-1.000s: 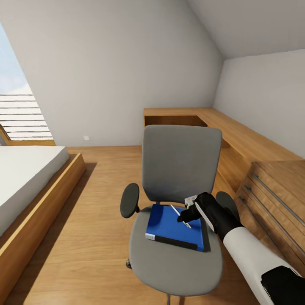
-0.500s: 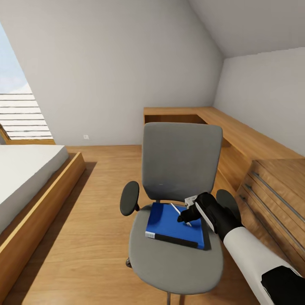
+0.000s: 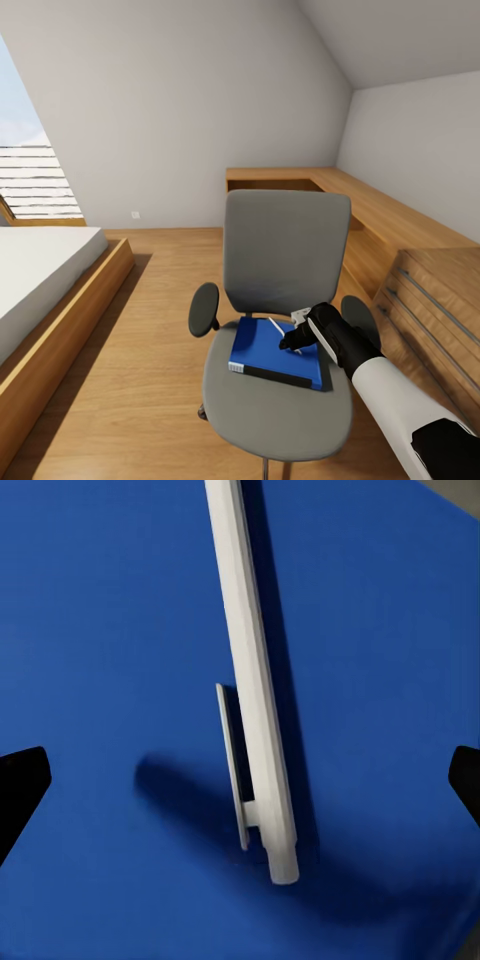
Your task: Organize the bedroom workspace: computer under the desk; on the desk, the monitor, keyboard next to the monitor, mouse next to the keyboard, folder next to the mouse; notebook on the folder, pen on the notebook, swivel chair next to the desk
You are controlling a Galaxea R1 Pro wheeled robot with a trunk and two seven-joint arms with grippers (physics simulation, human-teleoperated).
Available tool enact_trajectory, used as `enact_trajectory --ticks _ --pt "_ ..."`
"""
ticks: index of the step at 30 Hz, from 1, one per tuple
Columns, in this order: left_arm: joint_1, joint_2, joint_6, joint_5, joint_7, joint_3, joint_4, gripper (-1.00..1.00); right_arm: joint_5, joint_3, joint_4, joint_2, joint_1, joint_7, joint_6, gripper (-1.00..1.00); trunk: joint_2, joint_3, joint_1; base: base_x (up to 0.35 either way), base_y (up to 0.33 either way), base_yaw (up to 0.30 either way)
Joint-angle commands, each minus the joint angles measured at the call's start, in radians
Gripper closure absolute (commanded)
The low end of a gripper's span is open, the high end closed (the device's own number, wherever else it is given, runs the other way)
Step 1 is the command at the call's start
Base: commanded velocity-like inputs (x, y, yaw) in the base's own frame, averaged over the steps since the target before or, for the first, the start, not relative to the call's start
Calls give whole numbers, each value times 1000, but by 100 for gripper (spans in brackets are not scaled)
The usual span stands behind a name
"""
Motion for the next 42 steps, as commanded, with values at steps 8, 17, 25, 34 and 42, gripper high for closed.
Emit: enact_trajectory --ticks 8,17,25,34,42 --pt "-1 0 -28 0 -9 8 1 -100 -2 5 -1 -4 -1 0 3 -100 -8 -4 4 0 0 0" --pt "-1 1 -31 0 -9 8 1 -100 -1 6 -1 -4 -1 1 2 -100 -36 -17 19 0 0 0" --pt "-1 2 -31 1 -9 8 1 -100 -1 6 -1 -5 -1 2 2 -100 -43 -20 23 0 0 0" --pt "-1 3 -31 1 -9 8 1 -100 -1 6 -1 -6 -1 2 2 -100 -43 -20 23 0 0 0" --pt "0 4 -31 1 -9 8 1 -100 0 4 0 -8 -1 2 3 100 -43 -20 23 0 0 0"
